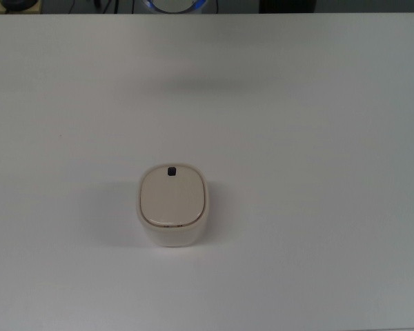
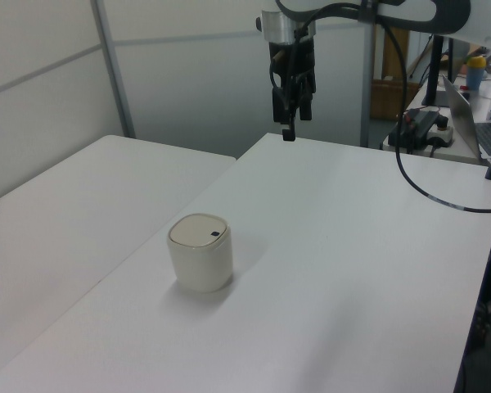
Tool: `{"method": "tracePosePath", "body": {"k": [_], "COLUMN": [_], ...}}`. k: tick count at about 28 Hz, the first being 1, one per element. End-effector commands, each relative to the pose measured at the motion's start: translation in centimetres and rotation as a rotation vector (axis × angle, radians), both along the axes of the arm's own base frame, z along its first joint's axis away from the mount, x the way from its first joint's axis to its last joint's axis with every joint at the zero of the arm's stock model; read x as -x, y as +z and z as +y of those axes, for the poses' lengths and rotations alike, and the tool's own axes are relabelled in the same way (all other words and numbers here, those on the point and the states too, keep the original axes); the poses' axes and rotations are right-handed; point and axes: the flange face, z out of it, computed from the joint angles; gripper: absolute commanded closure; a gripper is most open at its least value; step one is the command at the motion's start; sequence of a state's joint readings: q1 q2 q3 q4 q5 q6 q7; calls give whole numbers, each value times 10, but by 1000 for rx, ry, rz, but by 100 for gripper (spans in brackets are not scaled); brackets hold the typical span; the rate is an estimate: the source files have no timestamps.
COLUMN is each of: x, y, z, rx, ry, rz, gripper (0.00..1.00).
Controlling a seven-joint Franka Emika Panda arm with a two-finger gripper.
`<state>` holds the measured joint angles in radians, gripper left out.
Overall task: Open the trash can
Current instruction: 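Move the gripper down toward the lid tab of the cream trash can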
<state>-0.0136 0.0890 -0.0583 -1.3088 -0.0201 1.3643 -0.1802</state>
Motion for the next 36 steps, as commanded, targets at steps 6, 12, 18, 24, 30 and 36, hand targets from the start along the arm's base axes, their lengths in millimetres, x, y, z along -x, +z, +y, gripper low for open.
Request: {"method": "tracePosePath", "body": {"k": [6, 12, 18, 24, 30, 36], "x": [4, 3, 3, -1, -10, -36], "y": [4, 3, 2, -3, -7, -20], "z": [6, 7, 6, 6, 11, 17], "rx": [-20, -22, -22, -22, -28, -66], "ry": [33, 32, 30, 30, 36, 38], "rz": [-1, -1, 1, 10, -23, -109], "gripper": [100, 100, 100, 100, 100, 100]}}
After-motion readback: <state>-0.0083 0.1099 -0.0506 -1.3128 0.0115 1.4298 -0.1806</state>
